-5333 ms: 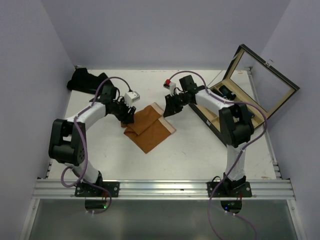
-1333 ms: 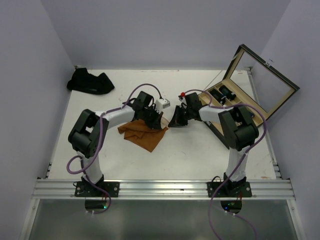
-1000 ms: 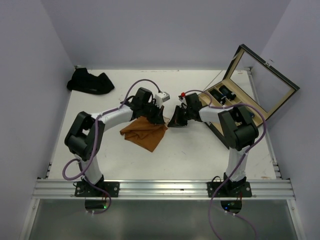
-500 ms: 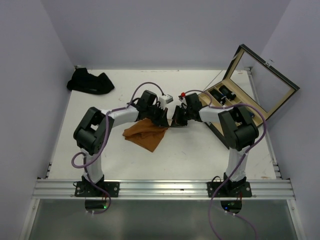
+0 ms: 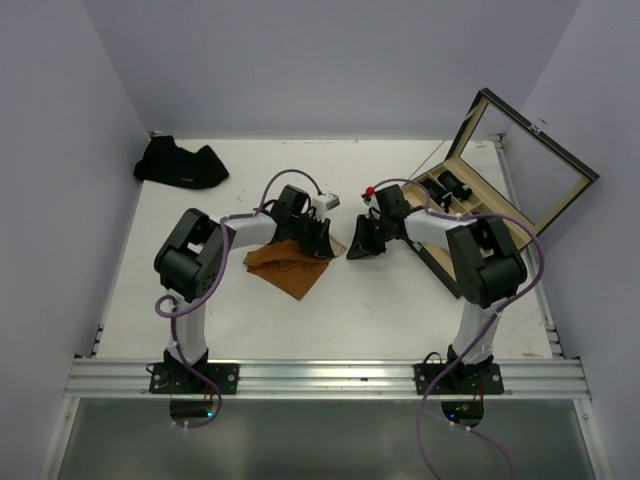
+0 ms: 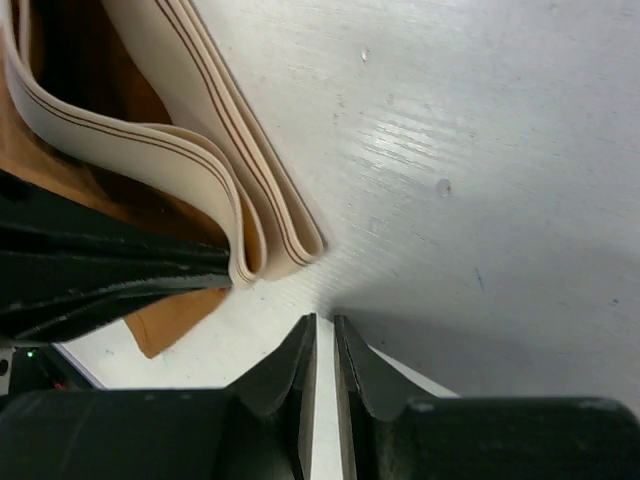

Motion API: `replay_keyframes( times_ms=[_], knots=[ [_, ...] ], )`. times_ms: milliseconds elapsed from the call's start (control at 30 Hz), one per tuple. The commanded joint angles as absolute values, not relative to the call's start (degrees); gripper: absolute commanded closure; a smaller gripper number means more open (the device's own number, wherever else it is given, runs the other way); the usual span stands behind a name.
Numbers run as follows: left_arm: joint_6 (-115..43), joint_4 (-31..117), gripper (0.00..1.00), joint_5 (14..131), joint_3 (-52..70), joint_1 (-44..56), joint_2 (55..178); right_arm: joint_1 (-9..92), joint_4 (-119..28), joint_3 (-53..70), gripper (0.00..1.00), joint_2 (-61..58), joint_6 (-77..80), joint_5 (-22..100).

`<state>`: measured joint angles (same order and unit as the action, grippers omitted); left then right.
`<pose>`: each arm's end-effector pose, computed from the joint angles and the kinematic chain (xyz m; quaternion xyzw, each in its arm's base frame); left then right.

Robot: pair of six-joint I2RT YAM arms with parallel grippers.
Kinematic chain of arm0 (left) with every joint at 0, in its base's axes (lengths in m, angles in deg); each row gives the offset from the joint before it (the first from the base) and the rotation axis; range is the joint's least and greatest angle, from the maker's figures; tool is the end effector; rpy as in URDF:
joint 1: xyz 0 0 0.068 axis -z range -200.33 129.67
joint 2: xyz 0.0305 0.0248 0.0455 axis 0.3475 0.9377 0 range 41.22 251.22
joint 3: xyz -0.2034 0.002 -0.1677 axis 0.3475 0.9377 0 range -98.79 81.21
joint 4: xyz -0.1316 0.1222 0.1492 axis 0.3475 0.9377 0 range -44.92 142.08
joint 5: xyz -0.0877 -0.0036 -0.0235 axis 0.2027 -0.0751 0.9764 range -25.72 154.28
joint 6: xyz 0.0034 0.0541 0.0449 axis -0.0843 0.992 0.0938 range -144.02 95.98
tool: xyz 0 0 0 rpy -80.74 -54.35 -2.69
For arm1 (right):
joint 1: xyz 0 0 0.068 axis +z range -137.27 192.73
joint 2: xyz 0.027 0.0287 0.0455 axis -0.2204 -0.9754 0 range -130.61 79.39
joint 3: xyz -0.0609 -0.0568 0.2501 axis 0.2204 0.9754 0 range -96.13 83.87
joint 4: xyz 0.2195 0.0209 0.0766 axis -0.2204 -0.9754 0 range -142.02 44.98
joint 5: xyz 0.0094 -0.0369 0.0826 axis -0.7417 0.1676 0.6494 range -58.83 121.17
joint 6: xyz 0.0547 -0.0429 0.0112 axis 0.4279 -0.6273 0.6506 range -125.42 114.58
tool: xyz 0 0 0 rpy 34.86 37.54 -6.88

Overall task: Roll the underwear
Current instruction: Fold the underwear

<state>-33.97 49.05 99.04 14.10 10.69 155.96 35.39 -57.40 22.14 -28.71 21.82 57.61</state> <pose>0.3182 -0.2296 0.1312 0.2614 0.8681 -0.3741 0.1953 0.3185 0.1607 0.1339 -0.0240 0.9392 0.3103 0.1448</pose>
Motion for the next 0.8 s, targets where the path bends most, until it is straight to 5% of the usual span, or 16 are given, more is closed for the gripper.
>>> replay_keyframes(
  times_ms=[0, 467, 767],
  knots=[
    [-33.7, 48.9, 1.0, 97.7, 13.4, 9.4, 158.2, 34.3, -63.4, 19.2, 0.83, -25.6, 17.6, 57.3],
    [-32.3, 49.5, 0.74, 98.6, 15.6, 9.5, 157.9, 33.7, -53.1, 15.2, 0.82, -28.4, 33.3, 65.0],
    [-31.9, 49.6, 0.72, 98.7, 15.1, 9.4, 158.2, 34.4, -49.9, 15.3, 0.85, -33.3, 36.5, 65.3]
  ],
)
